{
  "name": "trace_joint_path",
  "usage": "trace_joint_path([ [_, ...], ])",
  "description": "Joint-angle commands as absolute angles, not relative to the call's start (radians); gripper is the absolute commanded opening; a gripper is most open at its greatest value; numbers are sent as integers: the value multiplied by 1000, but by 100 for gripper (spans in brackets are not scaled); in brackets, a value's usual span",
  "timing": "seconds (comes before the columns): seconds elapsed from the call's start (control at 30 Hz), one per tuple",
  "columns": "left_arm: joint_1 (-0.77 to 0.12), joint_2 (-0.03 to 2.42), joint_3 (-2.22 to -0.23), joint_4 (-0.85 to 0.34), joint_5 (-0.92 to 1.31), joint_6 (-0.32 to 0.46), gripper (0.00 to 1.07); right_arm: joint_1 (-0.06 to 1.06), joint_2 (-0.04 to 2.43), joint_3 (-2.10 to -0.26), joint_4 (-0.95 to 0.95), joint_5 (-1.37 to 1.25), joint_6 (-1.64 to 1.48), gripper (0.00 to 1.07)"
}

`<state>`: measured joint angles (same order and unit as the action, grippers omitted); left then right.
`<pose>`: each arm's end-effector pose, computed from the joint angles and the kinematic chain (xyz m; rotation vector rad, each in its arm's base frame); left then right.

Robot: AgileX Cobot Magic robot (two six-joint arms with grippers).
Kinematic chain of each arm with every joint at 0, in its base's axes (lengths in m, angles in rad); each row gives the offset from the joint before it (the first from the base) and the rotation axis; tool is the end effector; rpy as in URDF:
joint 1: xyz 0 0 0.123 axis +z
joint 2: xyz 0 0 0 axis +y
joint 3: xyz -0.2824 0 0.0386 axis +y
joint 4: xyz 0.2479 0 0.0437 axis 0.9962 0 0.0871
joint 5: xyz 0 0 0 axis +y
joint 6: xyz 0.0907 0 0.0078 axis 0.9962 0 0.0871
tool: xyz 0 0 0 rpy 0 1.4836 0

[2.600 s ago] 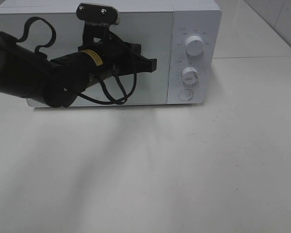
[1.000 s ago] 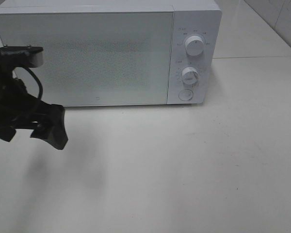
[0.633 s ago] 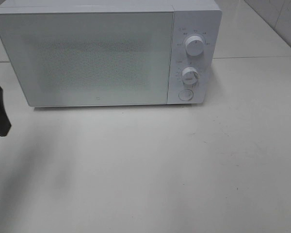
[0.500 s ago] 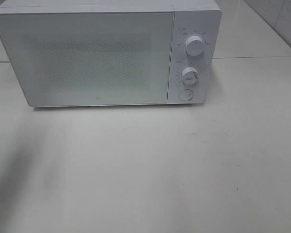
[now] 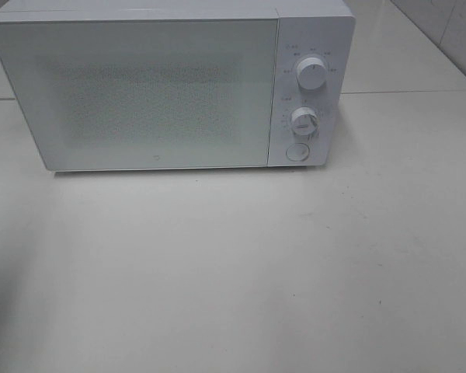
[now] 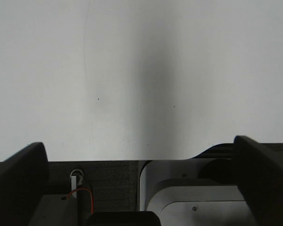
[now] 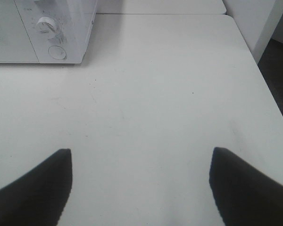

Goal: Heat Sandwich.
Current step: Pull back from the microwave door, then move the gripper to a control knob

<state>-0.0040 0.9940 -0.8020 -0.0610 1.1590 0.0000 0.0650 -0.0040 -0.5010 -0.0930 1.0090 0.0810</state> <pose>0.1574 -0.0057 0.2897 -0.0167 2.8335 -0.0855 -0.0033 -0.0074 0.2820 0.0175 1.9842 -0.0157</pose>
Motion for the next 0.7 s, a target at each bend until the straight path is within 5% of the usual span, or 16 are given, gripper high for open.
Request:
trace_joint_path([
  [0.03, 2, 890, -743, -53, 1159, 0, 98, 61, -31, -499, -94, 994, 69, 76],
  [0.7, 2, 246, -516, -63, 1074, 0, 98, 61, -31, -499, -94, 994, 69, 76],
])
